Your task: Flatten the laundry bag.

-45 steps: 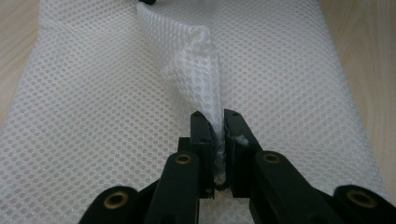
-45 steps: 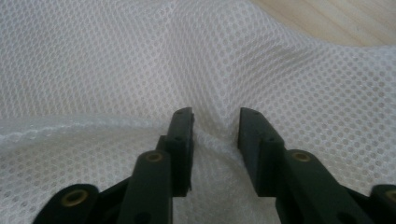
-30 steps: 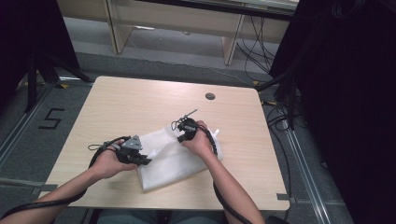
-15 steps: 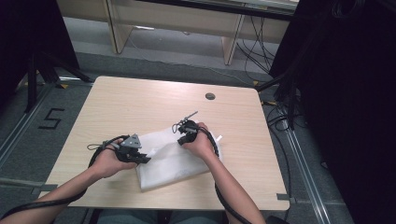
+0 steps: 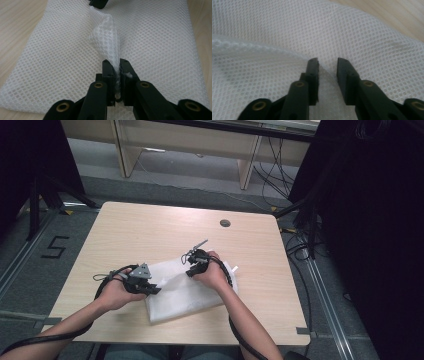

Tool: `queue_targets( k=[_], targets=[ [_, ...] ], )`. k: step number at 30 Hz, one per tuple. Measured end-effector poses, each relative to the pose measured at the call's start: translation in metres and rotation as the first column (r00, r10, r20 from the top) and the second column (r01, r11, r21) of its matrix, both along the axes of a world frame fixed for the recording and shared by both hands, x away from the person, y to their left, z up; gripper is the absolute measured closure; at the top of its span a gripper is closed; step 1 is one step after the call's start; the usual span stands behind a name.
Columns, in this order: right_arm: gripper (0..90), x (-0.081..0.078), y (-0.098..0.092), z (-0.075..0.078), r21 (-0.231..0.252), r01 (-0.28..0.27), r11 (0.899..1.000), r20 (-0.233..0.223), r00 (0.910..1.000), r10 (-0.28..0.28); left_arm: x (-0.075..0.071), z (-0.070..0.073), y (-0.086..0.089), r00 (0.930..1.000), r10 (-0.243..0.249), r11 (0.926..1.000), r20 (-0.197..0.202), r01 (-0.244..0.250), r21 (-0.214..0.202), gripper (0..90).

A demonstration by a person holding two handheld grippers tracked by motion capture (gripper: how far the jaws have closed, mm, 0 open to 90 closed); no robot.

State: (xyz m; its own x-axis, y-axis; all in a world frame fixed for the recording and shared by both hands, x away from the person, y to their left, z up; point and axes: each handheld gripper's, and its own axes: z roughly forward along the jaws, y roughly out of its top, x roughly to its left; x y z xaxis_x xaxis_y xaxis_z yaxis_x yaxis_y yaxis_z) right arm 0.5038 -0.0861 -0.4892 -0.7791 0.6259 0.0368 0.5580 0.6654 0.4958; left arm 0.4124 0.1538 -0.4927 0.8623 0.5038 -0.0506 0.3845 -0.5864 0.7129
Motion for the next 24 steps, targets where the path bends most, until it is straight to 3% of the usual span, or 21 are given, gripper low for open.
queue_targets(
  k=[3,6,9,12,14,16,17,19,20,22,23,24],
  targets=[
    [86.9,-0.001,0.002,0.000,-0.001,-0.028,1.000,0.000,0.9996,0.028,0.001,0.000,0.000,1.0000,0.005,0.9999,0.007,-0.005,-0.010,83.9],
    [89.2,-0.001,0.003,0.000,-0.002,-0.031,1.000,-0.010,0.9995,0.031,0.001,0.000,0.001,0.9999,0.010,0.9999,0.004,-0.010,0.010,83.9],
    [90.0,-0.001,0.004,0.001,-0.006,-0.029,1.000,-0.012,0.9995,0.029,0.001,0.000,0.001,0.9998,0.014,0.9998,0.010,-0.014,-0.013,83.7],
    [90.0,-0.001,0.004,0.003,-0.011,-0.027,1.000,-0.008,0.9996,0.027,0.002,0.001,0.002,0.9996,0.026,0.9996,0.010,-0.026,-0.006,83.2],
    [90.0,-0.002,0.002,0.011,0.015,-0.010,1.000,0.002,1.0000,0.010,0.003,0.001,0.003,0.9989,0.046,0.9980,0.009,-0.046,-0.044,79.8],
    [90.0,-0.001,-0.002,0.017,0.030,-0.013,0.999,0.017,0.9998,0.013,0.006,0.004,0.007,0.9983,0.057,0.9973,0.014,-0.056,-0.048,74.6],
    [90.0,-0.001,-0.002,0.017,0.030,-0.013,0.999,0.017,0.9998,0.013,0.006,0.006,0.008,0.9964,0.085,0.9931,0.007,-0.084,-0.082,74.6],
    [90.0,-0.001,-0.008,0.027,0.043,0.010,0.999,0.037,0.9992,-0.012,0.009,0.012,0.013,0.9921,0.124,0.9836,0.017,-0.121,-0.134,63.5],
    [90.0,-0.001,-0.010,0.030,0.046,0.011,0.999,0.032,0.9994,-0.012,0.012,0.020,0.018,0.9833,0.176,0.9672,0.047,-0.164,-0.194,60.1],
    [90.0,-0.001,-0.013,0.032,0.054,0.021,0.998,0.031,0.9992,-0.023,0.014,0.028,0.021,0.9708,0.231,0.9443,0.063,-0.208,-0.255,58.5],
    [90.0,-0.001,-0.013,0.032,0.054,0.021,0.998,0.031,0.9992,-0.023,0.014,0.028,0.021,0.9708,0.231,0.9443,0.063,-0.208,-0.255,57.4],
    [90.0,-0.001,-0.014,0.033,0.054,0.027,0.998,0.035,0.9990,-0.029,0.015,0.034,0.023,0.9631,0.261,0.9296,0.067,-0.232,-0.287,57.4]
  ],
)
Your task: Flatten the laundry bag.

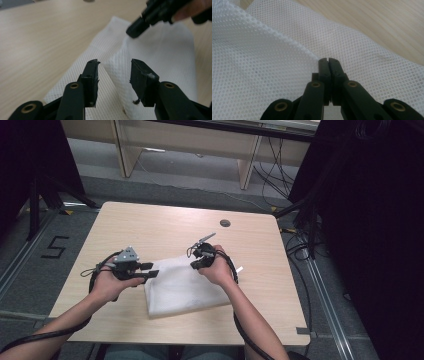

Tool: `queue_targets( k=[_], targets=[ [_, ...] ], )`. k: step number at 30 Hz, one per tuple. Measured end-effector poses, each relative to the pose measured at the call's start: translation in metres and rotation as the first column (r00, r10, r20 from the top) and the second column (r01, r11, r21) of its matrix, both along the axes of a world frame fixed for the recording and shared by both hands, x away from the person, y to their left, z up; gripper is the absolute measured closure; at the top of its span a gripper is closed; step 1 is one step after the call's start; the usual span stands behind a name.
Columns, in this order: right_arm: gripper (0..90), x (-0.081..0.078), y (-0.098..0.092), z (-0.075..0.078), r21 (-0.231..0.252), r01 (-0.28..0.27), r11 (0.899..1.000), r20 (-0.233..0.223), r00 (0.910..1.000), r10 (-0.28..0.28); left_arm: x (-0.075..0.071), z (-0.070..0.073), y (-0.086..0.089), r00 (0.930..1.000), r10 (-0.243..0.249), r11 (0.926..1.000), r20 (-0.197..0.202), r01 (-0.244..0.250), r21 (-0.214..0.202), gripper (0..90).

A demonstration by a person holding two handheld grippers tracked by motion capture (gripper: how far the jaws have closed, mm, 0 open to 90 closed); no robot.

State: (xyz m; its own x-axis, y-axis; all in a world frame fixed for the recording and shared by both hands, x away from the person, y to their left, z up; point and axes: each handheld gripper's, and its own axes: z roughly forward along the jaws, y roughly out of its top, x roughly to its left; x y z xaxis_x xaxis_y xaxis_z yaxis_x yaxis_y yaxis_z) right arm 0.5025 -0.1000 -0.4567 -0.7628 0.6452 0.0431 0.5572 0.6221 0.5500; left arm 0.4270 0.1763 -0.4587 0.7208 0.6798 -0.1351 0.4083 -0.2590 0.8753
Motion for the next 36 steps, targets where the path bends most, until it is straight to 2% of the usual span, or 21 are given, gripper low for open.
queue_targets(
  k=[4,7,9,11,12,13,14,15,16,19,20,21,22,23,25,27,29,31,33,34,36],
  targets=[
    [90.0,-0.001,-0.004,0.001,-0.001,0.015,1.000,-0.004,0.9999,-0.015,0.009,0.010,0.004,0.9959,0.085,0.9964,0.031,-0.085,0.004,56.2],
    [90.0,-0.004,-0.006,0.003,0.007,0.007,1.000,0.002,1.0000,-0.007,0.021,0.006,0.007,0.9917,0.129,0.9905,0.000,-0.128,0.048,60.2],
    [90.0,-0.006,-0.007,0.005,0.008,0.008,1.000,0.001,1.0000,-0.008,0.031,-0.002,0.008,0.9951,0.090,0.9894,-0.041,-0.084,0.118,63.4],
    [90.0,-0.007,-0.008,0.006,0.007,0.003,1.000,0.007,1.0000,-0.003,0.038,-0.013,0.005,0.9937,0.078,0.9890,-0.080,-0.068,0.132,66.6],
    [90.0,-0.010,-0.009,0.008,0.009,0.012,1.000,0.005,0.9999,-0.012,0.044,-0.025,0.002,0.9900,0.054,0.9894,-0.131,-0.035,0.141,69.4],
    [90.0,-0.010,-0.009,0.008,0.009,0.012,1.000,0.005,0.9999,-0.012,0.044,-0.025,0.002,0.9900,0.054,0.9894,-0.131,-0.035,0.141,70.4],
    [90.0,-0.012,-0.010,0.011,0.014,0.004,1.000,0.017,0.9998,-0.004,0.048,-0.032,-0.001,0.9882,0.017,0.9838,-0.152,0.011,0.179,71.3],
    [90.0,-0.012,-0.010,0.011,0.018,0.005,1.000,0.013,0.9999,-0.005,0.049,-0.035,-0.004,0.9879,0.002,0.9785,-0.155,0.030,0.204,71.4],
    [90.0,-0.012,-0.010,0.011,0.018,0.005,1.000,0.013,0.9999,-0.005,0.049,-0.035,-0.004,0.9879,0.002,0.9785,-0.155,0.030,0.204,72.7],
    [90.0,-0.017,-0.012,0.015,0.024,-0.008,1.000,0.031,0.9995,0.007,0.051,-0.041,-0.012,0.9823,-0.048,0.9643,-0.181,0.093,0.248,76.3],
    [90.0,-0.017,-0.012,0.015,0.024,-0.008,1.000,0.031,0.9995,0.007,0.051,-0.041,-0.012,0.9823,-0.048,0.9643,-0.181,0.093,0.248,77.6],
    [90.0,-0.019,-0.013,0.015,0.029,-0.007,1.000,0.036,0.9994,0.006,0.051,-0.043,-0.015,0.9799,-0.066,0.9546,-0.188,0.117,0.274,78.8],
    [90.0,-0.020,-0.013,0.015,0.030,0.006,1.000,0.029,0.9996,-0.007,0.051,-0.043,-0.015,0.9799,-0.066,0.9546,-0.188,0.117,0.274,79.2],
    [90.0,-0.021,-0.015,0.016,0.032,-0.001,0.999,0.032,0.9995,0.000,0.052,-0.045,-0.016,0.9786,-0.075,0.9481,-0.191,0.130,0.290,79.6],
    [90.0,-0.021,-0.015,0.016,0.042,0.008,0.999,0.035,0.9993,-0.009,0.053,-0.047,-0.016,0.9761,-0.079,0.9442,-0.203,0.138,0.299,79.9],
    [90.0,-0.023,-0.017,0.016,0.048,0.004,0.999,0.042,0.9991,-0.006,0.053,-0.047,-0.017,0.9766,-0.073,0.9483,-0.203,0.131,0.289,80.7],
    [90.0,-0.025,-0.019,0.018,0.047,-0.001,0.999,0.044,0.9990,-0.001,0.054,-0.046,-0.016,0.9752,-0.088,0.9405,-0.203,0.148,0.306,80.9],
    [90.0,-0.027,-0.021,0.021,0.042,-0.006,0.999,0.047,0.9989,0.004,0.056,-0.046,-0.016,0.9736,-0.092,0.9395,-0.209,0.155,0.306,81.7],
    [90.0,-0.032,-0.023,0.025,0.047,-0.002,0.999,0.044,0.9990,0.000,0.056,-0.047,-0.016,0.9754,-0.084,0.9424,-0.204,0.144,0.302,83.0],
    [90.0,-0.033,-0.024,0.027,0.052,-0.003,0.999,0.054,0.9986,0.000,0.058,-0.046,-0.016,0.9753,-0.093,0.9366,-0.200,0.154,0.315,82.9],
    [90.0,-0.036,-0.025,0.029,0.053,-0.004,0.999,0.052,0.9986,0.001,0.059,-0.046,-0.016,0.9758,-0.086,0.9382,-0.201,0.147,0.313,82.9]
  ],
)
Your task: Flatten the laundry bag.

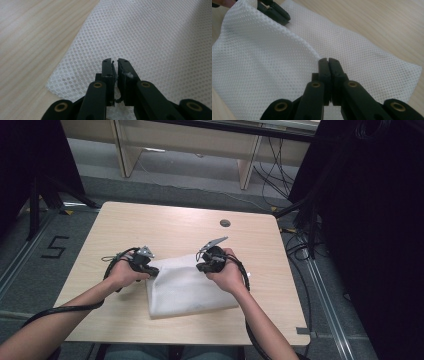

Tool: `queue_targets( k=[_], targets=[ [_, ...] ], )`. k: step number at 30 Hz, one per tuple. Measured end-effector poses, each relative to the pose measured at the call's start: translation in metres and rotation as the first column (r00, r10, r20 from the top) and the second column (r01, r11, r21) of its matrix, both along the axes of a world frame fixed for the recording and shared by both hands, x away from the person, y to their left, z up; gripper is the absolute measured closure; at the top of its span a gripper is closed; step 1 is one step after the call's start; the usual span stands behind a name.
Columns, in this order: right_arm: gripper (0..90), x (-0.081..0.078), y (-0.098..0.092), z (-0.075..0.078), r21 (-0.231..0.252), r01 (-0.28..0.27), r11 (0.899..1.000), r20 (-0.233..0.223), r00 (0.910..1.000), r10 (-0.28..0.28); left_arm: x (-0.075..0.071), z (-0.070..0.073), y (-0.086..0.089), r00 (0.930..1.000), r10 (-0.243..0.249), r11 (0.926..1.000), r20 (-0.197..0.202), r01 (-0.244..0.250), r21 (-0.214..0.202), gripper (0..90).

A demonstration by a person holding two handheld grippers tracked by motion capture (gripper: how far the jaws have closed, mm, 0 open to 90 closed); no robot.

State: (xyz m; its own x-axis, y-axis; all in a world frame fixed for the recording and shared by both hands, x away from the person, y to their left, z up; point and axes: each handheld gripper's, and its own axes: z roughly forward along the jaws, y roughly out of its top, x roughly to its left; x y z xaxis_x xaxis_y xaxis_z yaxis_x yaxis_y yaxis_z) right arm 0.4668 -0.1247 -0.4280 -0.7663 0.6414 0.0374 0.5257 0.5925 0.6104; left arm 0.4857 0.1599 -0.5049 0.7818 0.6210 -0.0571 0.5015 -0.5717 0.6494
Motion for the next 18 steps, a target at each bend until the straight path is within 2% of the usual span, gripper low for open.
queue_targets(
  k=[1,2,6,9,10,11,12,13,14,15,16,17,18],
  targets=[
    [90.0,-0.005,-0.001,0.003,0.019,-0.004,1.000,0.007,1.0000,0.004,0.003,0.003,0.002,0.9994,-0.035,0.9980,0.004,0.035,0.053,82.9],
    [90.0,-0.007,-0.002,0.006,0.009,-0.010,1.000,0.003,0.9999,0.010,0.002,0.001,-0.001,1.0000,0.001,0.9999,0.009,-0.001,0.017,82.9],
    [90.0,-0.016,-0.003,0.011,0.026,-0.011,1.000,0.012,0.9999,0.011,0.005,0.000,-0.001,0.9999,0.006,0.9999,0.012,-0.006,0.009,83.0],
    [90.0,-0.026,-0.006,0.016,0.031,-0.039,0.999,0.019,0.9991,0.039,0.008,0.000,-0.001,0.9997,0.015,0.9997,0.017,-0.016,0.021,83.1],
    [90.0,-0.030,-0.006,0.017,0.055,-0.024,0.998,0.002,0.9997,0.024,0.008,0.000,-0.001,0.9997,0.015,0.9997,0.017,-0.016,0.021,83.1],
    [90.0,-0.032,-0.007,0.018,0.047,-0.042,0.998,0.006,0.9991,0.042,0.008,0.000,-0.001,0.9994,0.027,0.9994,0.021,-0.028,0.019,83.0],
    [90.0,-0.032,-0.007,0.018,0.047,-0.042,0.998,0.006,0.9991,0.042,0.009,0.002,-0.001,0.9997,0.017,0.9990,0.020,-0.018,0.040,83.0],
    [90.0,-0.036,-0.007,0.017,0.046,-0.052,0.998,0.023,0.9984,0.051,0.011,0.002,-0.001,0.9997,0.010,0.9990,0.022,-0.010,0.044,83.0],
    [90.0,-0.036,-0.007,0.017,0.046,-0.052,0.998,0.023,0.9984,0.051,0.011,0.002,-0.001,0.9997,0.010,0.9990,0.022,-0.010,0.044,83.0],
    [90.0,-0.039,-0.007,0.016,0.062,-0.046,0.997,0.020,0.9988,0.045,0.012,0.003,-0.001,0.9997,0.006,0.9980,0.024,-0.008,0.062,83.0],
    [90.0,-0.043,-0.008,0.016,0.058,-0.054,0.997,0.006,0.9986,0.053,0.012,0.003,-0.001,0.9998,0.010,0.9980,0.020,-0.011,0.062,83.1],
    [90.0,-0.048,-0.008,0.015,0.079,-0.053,0.995,0.015,0.9985,0.052,0.014,0.002,-0.002,0.9994,0.023,0.9983,0.027,-0.024,0.054,83.3],
    [90.0,-0.048,-0.008,0.015,0.079,-0.053,0.995,0.015,0.9985,0.052,0.014,0.002,-0.002,0.9994,0.023,0.9983,0.027,-0.024,0.054,83.3]
  ],
)
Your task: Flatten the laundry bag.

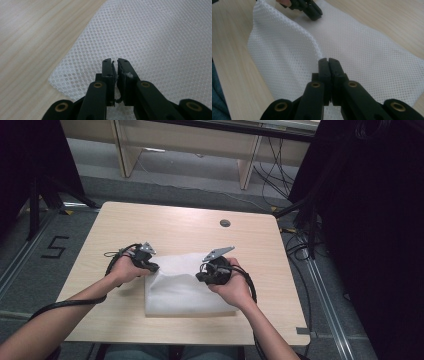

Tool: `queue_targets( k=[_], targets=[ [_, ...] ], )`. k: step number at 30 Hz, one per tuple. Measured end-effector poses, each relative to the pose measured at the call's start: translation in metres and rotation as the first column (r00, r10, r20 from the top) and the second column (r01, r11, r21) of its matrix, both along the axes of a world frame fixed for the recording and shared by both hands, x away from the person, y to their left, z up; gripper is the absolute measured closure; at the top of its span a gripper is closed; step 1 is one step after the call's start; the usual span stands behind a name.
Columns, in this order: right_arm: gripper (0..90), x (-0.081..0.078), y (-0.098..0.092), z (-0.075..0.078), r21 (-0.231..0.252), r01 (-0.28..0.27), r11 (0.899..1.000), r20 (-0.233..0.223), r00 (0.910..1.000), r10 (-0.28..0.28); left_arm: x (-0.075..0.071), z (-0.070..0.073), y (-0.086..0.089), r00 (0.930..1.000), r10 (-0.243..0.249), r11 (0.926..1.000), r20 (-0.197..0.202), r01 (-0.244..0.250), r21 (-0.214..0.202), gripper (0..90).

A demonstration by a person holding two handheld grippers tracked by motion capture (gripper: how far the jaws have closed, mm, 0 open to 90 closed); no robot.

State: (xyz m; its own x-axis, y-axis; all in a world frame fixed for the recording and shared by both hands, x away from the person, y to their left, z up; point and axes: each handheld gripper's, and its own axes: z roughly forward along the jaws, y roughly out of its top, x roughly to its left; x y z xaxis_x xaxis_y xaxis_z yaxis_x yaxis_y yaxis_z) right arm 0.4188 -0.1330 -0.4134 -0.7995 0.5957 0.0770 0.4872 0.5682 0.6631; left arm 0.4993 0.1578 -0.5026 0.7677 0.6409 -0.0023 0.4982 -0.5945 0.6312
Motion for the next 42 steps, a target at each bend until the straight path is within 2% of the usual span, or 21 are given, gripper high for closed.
queue_targets(
  k=[5,6,7,11,12,16,17,18,19,22,24,26,27,28,29,30,32,35,36,37,42],
  targets=[
    [90.0,-0.014,0.000,0.002,0.010,-0.016,1.000,-0.003,0.9999,0.016,0.004,0.000,0.000,1.0000,0.003,1.0000,0.001,-0.003,0.003,83.5],
    [90.0,-0.016,0.000,0.004,-0.005,-0.031,0.999,-0.003,0.9995,0.031,0.004,0.001,-0.001,1.0000,0.002,0.9998,0.001,-0.002,0.017,83.5],
    [90.0,-0.018,0.001,0.002,0.009,-0.034,0.999,0.018,0.9993,0.033,0.005,0.001,-0.001,1.0000,0.001,0.9998,-0.003,-0.001,0.020,83.5],
    [90.0,-0.027,0.003,0.005,0.010,-0.032,0.999,-0.001,0.9995,0.032,0.008,0.001,-0.002,0.9998,0.010,0.9993,0.019,-0.011,0.035,83.8],
    [90.0,-0.030,0.004,0.004,0.022,-0.049,0.999,0.020,0.9986,0.049,0.009,0.001,-0.002,0.9997,0.013,0.9993,0.019,-0.013,0.034,83.8],
    [90.0,-0.036,0.007,0.002,0.015,-0.062,0.998,0.006,0.9980,0.062,0.014,0.002,-0.002,0.9995,0.023,0.9988,0.020,-0.023,0.042,84.0],
    [90.0,-0.038,0.008,0.003,0.000,-0.058,0.998,-0.017,0.9981,0.058,0.015,0.002,-0.003,0.9995,0.026,0.9986,0.020,-0.027,0.046,83.9],
    [90.0,-0.038,0.008,0.002,-0.011,-0.066,0.998,-0.009,0.9978,0.066,0.015,0.003,-0.003,0.9995,0.026,0.9981,0.020,-0.027,0.055,83.8],
    [90.0,-0.040,0.010,0.001,0.005,-0.060,0.998,-0.024,0.9979,0.060,0.015,0.003,-0.004,0.9993,0.031,0.9979,0.020,-0.032,0.057,82.8],
    [90.0,-0.040,0.009,0.000,0.011,-0.077,0.997,0.006,0.9970,0.077,0.013,0.008,-0.005,0.9997,0.023,0.9990,0.006,-0.023,0.038,82.1],
    [90.0,-0.041,0.009,0.000,0.005,-0.078,0.997,0.000,0.9970,0.078,0.006,0.013,-0.011,0.9999,-0.001,1.0000,0.012,0.001,0.003,82.3],
    [90.0,-0.044,0.009,0.001,-0.010,-0.064,0.998,-0.026,0.9976,0.064,0.000,0.018,-0.018,0.9991,-0.040,0.9992,0.014,0.040,0.001,82.3],
    [90.0,-0.045,0.010,-0.002,0.013,-0.073,0.997,-0.010,0.9973,0.073,-0.003,0.020,-0.022,0.9977,-0.067,0.9977,0.008,0.067,0.010,82.1],
    [90.0,-0.048,0.009,-0.002,-0.013,-0.067,0.998,-0.028,0.9974,0.066,-0.005,0.020,-0.025,0.9965,-0.083,0.9965,0.009,0.083,0.009,81.5],
    [90.0,-0.048,0.009,-0.002,-0.013,-0.067,0.998,-0.028,0.9974,0.066,-0.006,0.022,-0.028,0.9936,-0.113,0.9932,0.004,0.112,0.031,81.5],
    [90.0,-0.049,0.009,-0.004,-0.006,-0.079,0.997,-0.016,0.9967,0.079,-0.008,0.021,-0.032,0.9928,-0.120,0.9925,-0.005,0.120,0.024,81.2],
    [90.0,-0.054,0.011,-0.007,0.006,-0.074,0.997,-0.032,0.9967,0.074,-0.012,0.018,-0.041,0.9879,-0.151,0.9881,-0.035,0.152,0.024,80.6],
    [90.0,-0.060,0.011,-0.010,-0.021,-0.089,0.996,-0.044,0.9952,0.088,-0.016,0.012,-0.048,0.9783,-0.198,0.9792,-0.062,0.200,0.034,80.6],
    [90.0,-0.064,0.011,-0.012,-0.028,-0.104,0.994,-0.056,0.9932,0.102,-0.019,0.008,-0.052,0.9822,-0.174,0.9847,-0.070,0.174,-0.006,80.6],
    [90.0,-0.067,0.012,-0.015,-0.013,-0.100,0.995,-0.066,0.9929,0.099,-0.019,0.007,-0.053,0.9766,-0.205,0.9775,-0.065,0.208,0.036,80.6],
    [89.9,-0.072,0.012,-0.017,-0.040,-0.140,0.989,-0.087,0.9868,0.136,-0.019,0.007,-0.055,0.9768,-0.206,0.9766,-0.059,0.209,0.051,80.6]
  ],
)
